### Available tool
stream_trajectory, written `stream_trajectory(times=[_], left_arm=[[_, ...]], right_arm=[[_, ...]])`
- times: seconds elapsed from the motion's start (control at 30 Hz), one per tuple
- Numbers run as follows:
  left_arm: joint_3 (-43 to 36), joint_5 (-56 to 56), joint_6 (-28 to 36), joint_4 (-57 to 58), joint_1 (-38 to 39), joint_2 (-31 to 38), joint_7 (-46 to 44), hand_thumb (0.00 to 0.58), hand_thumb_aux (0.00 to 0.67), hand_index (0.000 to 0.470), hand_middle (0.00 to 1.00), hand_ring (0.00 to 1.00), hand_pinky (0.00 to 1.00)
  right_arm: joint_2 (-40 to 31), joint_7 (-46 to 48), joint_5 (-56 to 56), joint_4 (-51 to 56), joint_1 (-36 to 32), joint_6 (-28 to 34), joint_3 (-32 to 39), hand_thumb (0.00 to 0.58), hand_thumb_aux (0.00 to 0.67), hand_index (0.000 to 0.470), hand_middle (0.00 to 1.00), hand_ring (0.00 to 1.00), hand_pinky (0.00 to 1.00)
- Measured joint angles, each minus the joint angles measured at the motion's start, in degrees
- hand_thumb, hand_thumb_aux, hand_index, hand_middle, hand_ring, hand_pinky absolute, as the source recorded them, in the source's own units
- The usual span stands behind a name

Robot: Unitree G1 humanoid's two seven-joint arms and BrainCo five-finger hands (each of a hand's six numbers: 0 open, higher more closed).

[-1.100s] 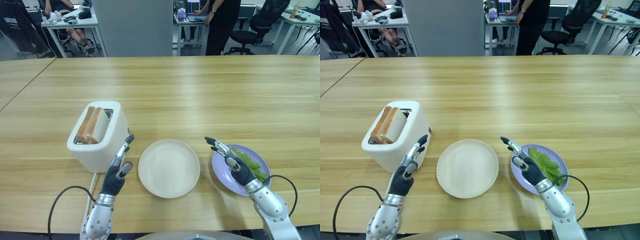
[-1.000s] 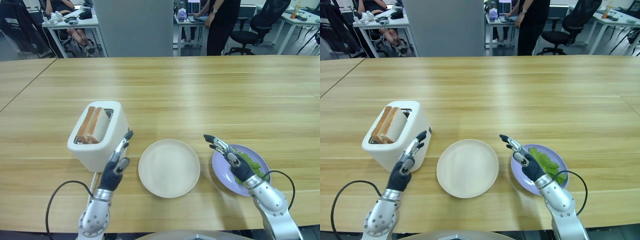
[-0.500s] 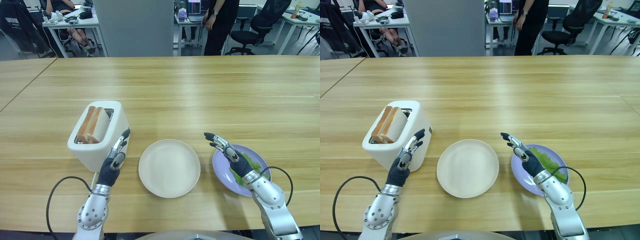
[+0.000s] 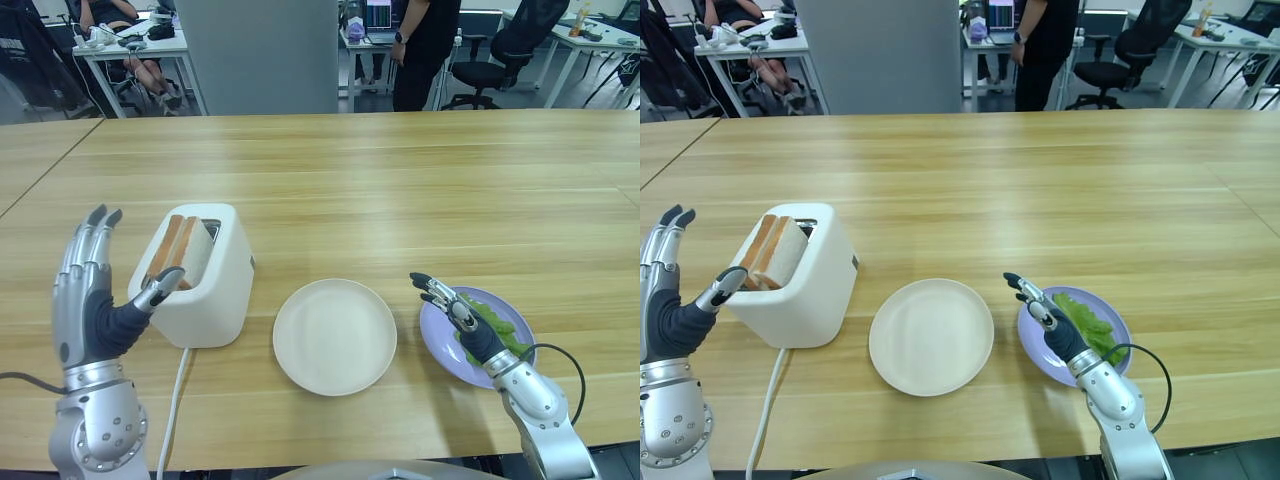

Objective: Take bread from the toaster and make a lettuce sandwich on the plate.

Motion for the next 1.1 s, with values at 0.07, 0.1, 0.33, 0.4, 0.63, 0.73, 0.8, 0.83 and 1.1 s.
stream_trajectory(times=[0.07, 0.1, 0.33, 0.4, 0.63, 0.73, 0.8, 0.83, 1.1], left_arm=[[-0.2, 3.7, 1.5, 2.5, -0.8, 1.0, 0.0, 0.000, 0.000, 0.000, 0.00, 0.00, 0.00], [-0.4, 6.3, 2.5, 4.6, -1.4, 2.0, -0.1, 0.000, 0.000, 0.000, 0.00, 0.00, 0.00], [-3.8, 16.6, 7.1, 12.6, -5.2, 5.8, -0.7, 0.000, 0.000, 0.000, 0.00, 0.00, 0.00], [-4.1, 17.2, 8.0, 12.2, -6.4, 5.9, -1.5, 0.000, 0.000, 0.000, 0.00, 0.00, 0.00], [-4.3, 17.5, 8.8, 8.8, -1.7, 5.9, -5.1, 0.000, 0.000, 0.000, 0.00, 0.00, 0.00], [-3.6, 17.8, 8.8, 7.9, 2.0, 6.5, -6.5, 0.000, 0.000, 0.000, 0.00, 0.00, 0.00], [-2.2, 17.8, 8.9, 7.8, 3.6, 6.8, -7.1, 0.000, 0.000, 0.000, 0.00, 0.00, 0.00], [-1.6, 17.8, 9.1, 7.8, 4.2, 6.9, -7.3, 0.000, 0.000, 0.000, 0.00, 0.00, 0.00], [3.6, 17.5, 11.3, 7.8, 8.1, 7.0, -8.7, 0.112, 0.068, 0.047, 0.00, 0.00, 0.00]], right_arm=[[0.1, -0.1, -0.3, 0.0, 0.1, 0.0, 0.0, 0.000, 0.000, 0.000, 0.00, 0.00, 0.00], [0.2, -0.3, -0.4, 0.0, 0.2, 0.0, -0.1, 0.000, 0.000, 0.000, 0.00, 0.00, 0.00], [0.7, -1.2, -0.3, -0.1, 0.5, 0.0, -0.3, 0.000, 0.000, 0.000, 0.00, 0.00, 0.00], [0.8, -1.3, -0.3, -0.1, 0.5, 0.0, -0.4, 0.000, 0.000, 0.000, 0.00, 0.00, 0.00], [1.4, -2.1, -0.4, -0.1, 0.6, 0.0, -0.8, 0.000, 0.000, 0.000, 0.00, 0.00, 0.00], [1.5, -2.3, -0.4, -0.1, 0.9, -0.2, -0.8, 0.000, 0.000, 0.000, 0.00, 0.00, 0.00], [1.5, -2.3, -0.4, 0.0, 1.2, -0.3, -0.8, 0.000, 0.000, 0.000, 0.00, 0.00, 0.00], [1.6, -2.4, -0.4, 0.0, 1.3, -0.3, -0.8, 0.000, 0.000, 0.000, 0.00, 0.00, 0.00], [1.7, -2.5, -0.4, 0.0, 1.6, -0.7, -1.6, 0.000, 0.000, 0.000, 0.00, 0.00, 0.00]])
